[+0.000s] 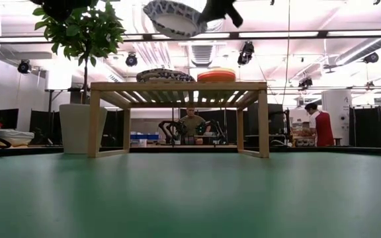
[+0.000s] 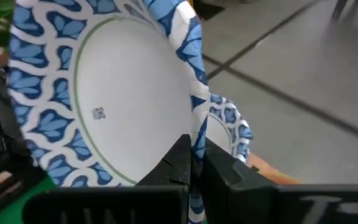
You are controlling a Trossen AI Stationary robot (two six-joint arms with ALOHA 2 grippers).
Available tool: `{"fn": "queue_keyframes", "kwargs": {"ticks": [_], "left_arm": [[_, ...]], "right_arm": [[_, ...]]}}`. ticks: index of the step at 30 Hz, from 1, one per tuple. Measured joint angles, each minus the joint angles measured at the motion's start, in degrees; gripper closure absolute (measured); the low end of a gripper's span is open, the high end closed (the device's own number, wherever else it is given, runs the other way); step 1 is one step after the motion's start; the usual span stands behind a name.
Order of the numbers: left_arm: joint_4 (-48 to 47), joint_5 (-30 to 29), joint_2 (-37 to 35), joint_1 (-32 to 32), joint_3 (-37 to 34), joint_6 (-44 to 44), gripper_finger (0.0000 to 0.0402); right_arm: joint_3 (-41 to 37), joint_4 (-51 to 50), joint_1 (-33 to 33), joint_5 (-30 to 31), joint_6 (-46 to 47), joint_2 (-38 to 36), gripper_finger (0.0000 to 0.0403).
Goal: Place and stack bowls onto a shelf
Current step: Stack the white patterned bowl on top of the white patterned bowl on the shelf
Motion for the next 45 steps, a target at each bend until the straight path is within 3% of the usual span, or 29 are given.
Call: {"fn": "queue_keyframes", "kwargs": {"ticks": [5,18,27,35,40,45], "left_arm": [[-0.99,0.02,-0.64,0.02,0.0,-0.25,0.0322],[-1.05,0.0,-1.6,0.02,0.0,0.0,0.0322],[-1.22,0.0,-1.67,0.0,-0.76,-0.07,0.0322],[-1.15,-0.03,-1.84,0.0,-0.76,-0.1,0.0322],[-1.07,-0.05,-1.78,0.01,-0.76,-0.1,0.0322],[-1.04,-0.07,-1.76,0.02,-0.85,-0.1,0.0322]], "right_arm": [[-0.84,0.27,-5.61,-5.61,3.38,0.79,0.0394],[2.38,4.43,-8.26,-6.34,2.43,11.75,0.0391],[6.03,3.51,-8.74,-6.49,1.39,15.63,0.0312],[6.43,3.69,-9.21,-5.84,-2.76,14.12,0.0257],[6.91,3.95,-9.18,-5.85,-4.5,13.84,0.0269],[6.05,4.04,-9.14,-5.84,-6.27,14.29,0.0317]]}}
